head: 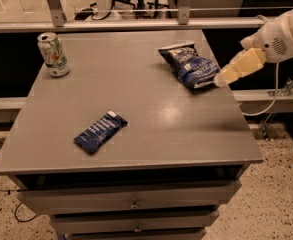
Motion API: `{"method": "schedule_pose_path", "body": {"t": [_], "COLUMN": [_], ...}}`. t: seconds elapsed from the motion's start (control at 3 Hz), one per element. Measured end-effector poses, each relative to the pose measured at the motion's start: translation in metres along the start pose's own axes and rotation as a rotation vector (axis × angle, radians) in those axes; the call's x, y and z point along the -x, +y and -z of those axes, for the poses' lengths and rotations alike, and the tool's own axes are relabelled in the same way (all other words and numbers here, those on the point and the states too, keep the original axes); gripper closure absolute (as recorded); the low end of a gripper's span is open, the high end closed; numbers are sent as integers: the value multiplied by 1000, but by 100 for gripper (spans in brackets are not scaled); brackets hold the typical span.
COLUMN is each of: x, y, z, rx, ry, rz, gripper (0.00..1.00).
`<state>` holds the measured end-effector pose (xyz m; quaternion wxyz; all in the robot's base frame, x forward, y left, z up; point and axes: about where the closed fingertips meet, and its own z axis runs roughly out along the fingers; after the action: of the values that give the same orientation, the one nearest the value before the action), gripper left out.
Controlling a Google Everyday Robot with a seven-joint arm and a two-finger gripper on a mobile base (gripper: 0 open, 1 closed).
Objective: Pick blue chip bag
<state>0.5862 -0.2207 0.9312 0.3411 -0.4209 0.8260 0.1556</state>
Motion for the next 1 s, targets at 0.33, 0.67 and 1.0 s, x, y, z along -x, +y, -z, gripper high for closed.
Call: {"method": "schedule_pose_path", "body": {"t": [0.33, 0.67, 1.0], "x": [12, 28, 33], "y": [-26, -54, -63], "z": [-35, -79, -109], "rx": [-32, -57, -41], "ry": [-71, -119, -119], "rz": [-65, -98, -110], "gripper": [0, 0, 3]}}
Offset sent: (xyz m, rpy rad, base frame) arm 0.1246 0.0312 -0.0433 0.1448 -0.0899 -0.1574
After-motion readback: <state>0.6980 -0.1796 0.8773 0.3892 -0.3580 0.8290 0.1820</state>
